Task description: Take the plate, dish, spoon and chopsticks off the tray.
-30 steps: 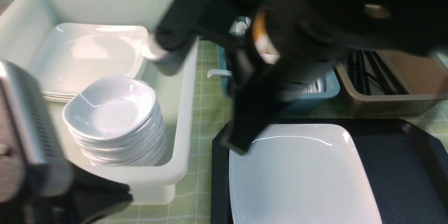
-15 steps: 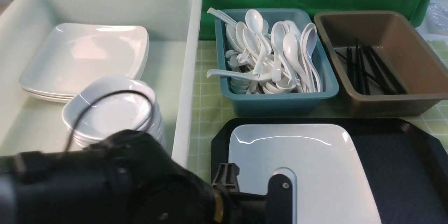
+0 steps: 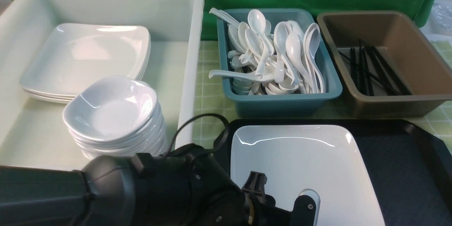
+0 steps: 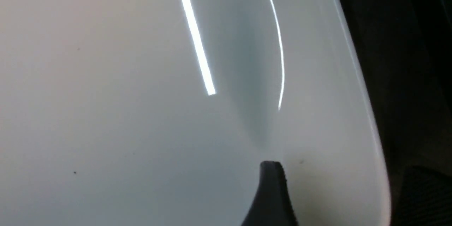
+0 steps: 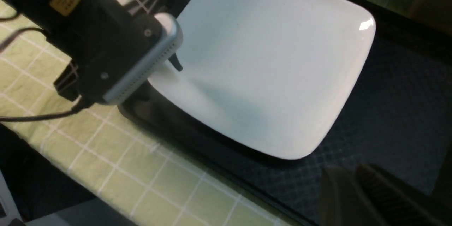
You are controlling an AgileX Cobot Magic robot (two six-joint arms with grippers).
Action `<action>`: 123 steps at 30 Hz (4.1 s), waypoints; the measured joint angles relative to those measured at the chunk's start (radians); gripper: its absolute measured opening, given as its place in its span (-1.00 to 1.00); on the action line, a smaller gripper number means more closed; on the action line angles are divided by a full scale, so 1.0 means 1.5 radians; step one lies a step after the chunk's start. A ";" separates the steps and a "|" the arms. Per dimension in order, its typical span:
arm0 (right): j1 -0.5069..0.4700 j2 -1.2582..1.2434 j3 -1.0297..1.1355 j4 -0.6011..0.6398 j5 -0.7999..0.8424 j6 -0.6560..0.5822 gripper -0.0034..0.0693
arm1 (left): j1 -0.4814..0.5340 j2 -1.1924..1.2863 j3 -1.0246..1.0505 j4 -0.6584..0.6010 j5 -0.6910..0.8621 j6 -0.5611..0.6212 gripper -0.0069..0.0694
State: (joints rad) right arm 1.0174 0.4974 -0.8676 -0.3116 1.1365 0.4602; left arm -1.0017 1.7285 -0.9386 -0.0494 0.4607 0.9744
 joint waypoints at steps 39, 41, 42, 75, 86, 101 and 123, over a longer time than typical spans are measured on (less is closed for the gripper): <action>0.000 -0.001 -0.004 -0.006 0.015 0.017 -0.56 | -0.125 -0.191 -0.100 0.117 0.173 -0.245 -0.74; 0.000 -0.001 -0.009 -0.013 0.015 0.019 -0.56 | -0.125 -0.208 -0.101 0.117 0.183 -0.246 -0.74; 0.000 -0.001 -0.020 -0.023 0.016 0.021 -0.56 | -0.125 -0.223 -0.101 0.119 0.190 -0.248 -0.74; 0.000 0.095 -0.093 -0.076 -0.191 -0.021 -0.83 | 0.430 -0.156 -0.233 0.371 0.185 -0.455 -0.74; 0.000 0.099 -0.093 -0.053 -0.168 -0.039 -0.80 | 0.486 0.037 -0.348 0.375 0.209 -0.473 -0.74; 0.000 0.099 -0.093 0.005 -0.157 -0.064 -0.80 | 0.486 0.098 -0.362 0.399 0.187 -0.481 0.10; 0.000 0.099 -0.093 0.017 -0.186 -0.093 -0.76 | 0.455 -0.243 -0.328 0.015 0.161 -0.457 0.11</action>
State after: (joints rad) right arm 1.0174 0.6455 -1.0068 -0.2866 0.8570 0.3213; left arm -0.3186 1.3637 -1.4301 -0.0270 0.7015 0.2888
